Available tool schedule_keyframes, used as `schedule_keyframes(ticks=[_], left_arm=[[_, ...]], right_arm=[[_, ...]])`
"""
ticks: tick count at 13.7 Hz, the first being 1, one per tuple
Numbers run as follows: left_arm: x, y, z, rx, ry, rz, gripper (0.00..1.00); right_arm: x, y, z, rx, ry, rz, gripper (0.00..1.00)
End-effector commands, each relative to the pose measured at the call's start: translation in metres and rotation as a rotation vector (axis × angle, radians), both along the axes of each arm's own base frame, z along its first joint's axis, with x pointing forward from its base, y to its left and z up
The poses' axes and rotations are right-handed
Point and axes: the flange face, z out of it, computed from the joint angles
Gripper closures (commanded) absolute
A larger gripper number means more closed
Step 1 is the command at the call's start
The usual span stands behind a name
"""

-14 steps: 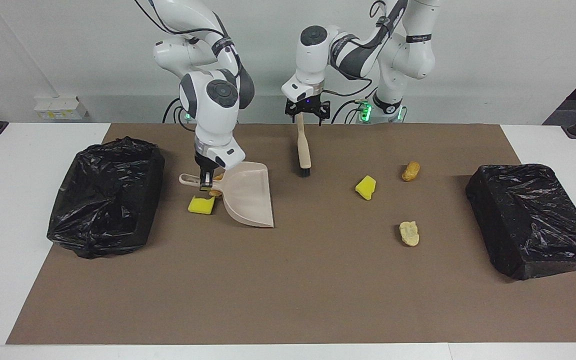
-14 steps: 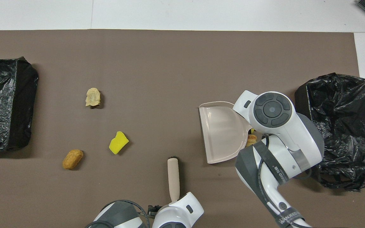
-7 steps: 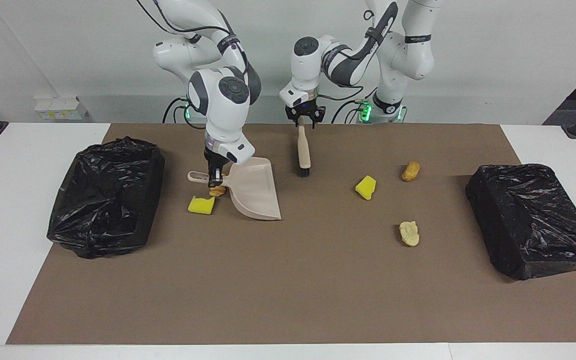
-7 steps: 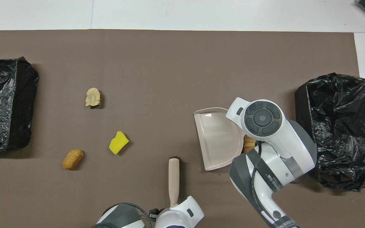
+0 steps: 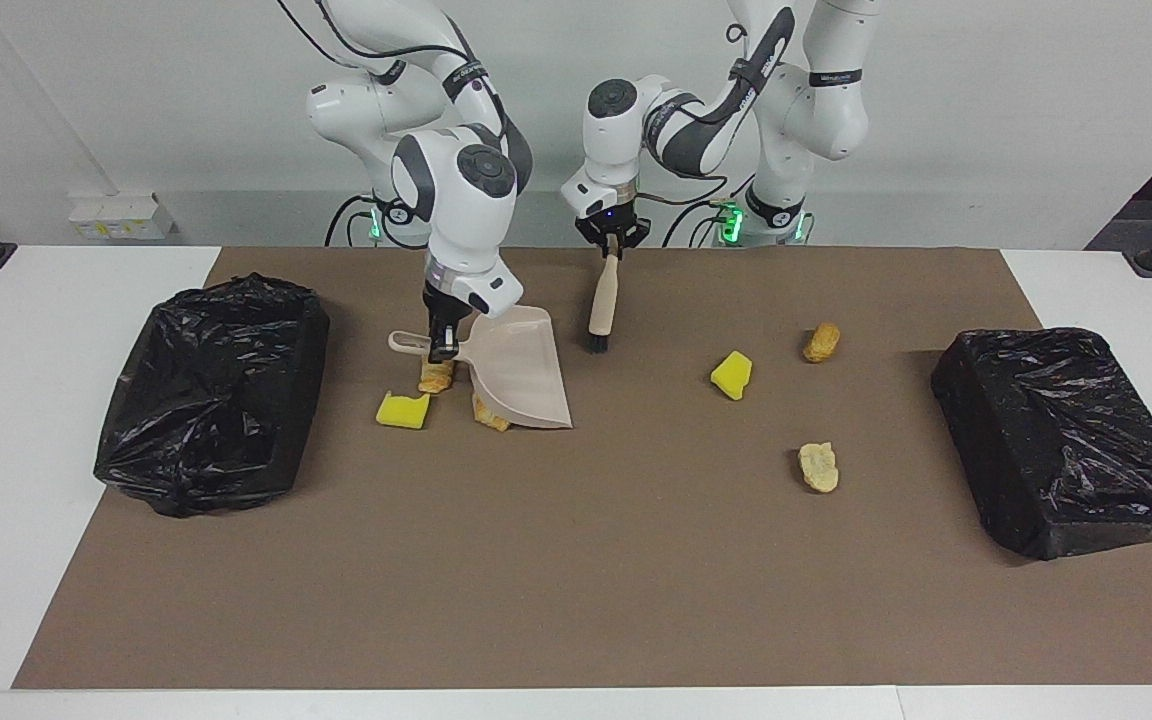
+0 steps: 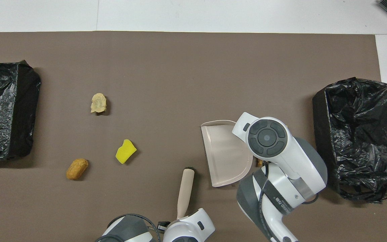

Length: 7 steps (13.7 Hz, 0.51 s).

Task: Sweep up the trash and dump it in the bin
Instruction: 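Sweep bread and sponge pieces into the dustpan with the left gripper's brush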

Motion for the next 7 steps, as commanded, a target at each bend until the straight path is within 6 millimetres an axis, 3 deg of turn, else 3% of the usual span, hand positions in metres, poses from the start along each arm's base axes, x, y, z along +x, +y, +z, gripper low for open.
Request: schedule_keyframes(ticks=[1,3,4,7], left_arm=[[0.043,0.031,0.032,0.050,0.070,0.009,1.00],[0.091,0.075,0.050,0.074,0.075,0.123,1.00],[0.105,0.091,0.053,0.097,0.047,0.142,1.00],[0.127,0.157,0.069,0.168,0.099,0.286,1.00]], right_arm=[[-0.008,0.019,0.003,0.015,-0.028,-0.047,1.00],[-0.004,0.027,0.005,0.057,-0.034,-0.085,1.00],[-0.005,0.030,0.004,0.078,-0.028,-0.120,1.00],[-0.009,0.063,-0.004,0.094,-0.049,-0.201,1.00]])
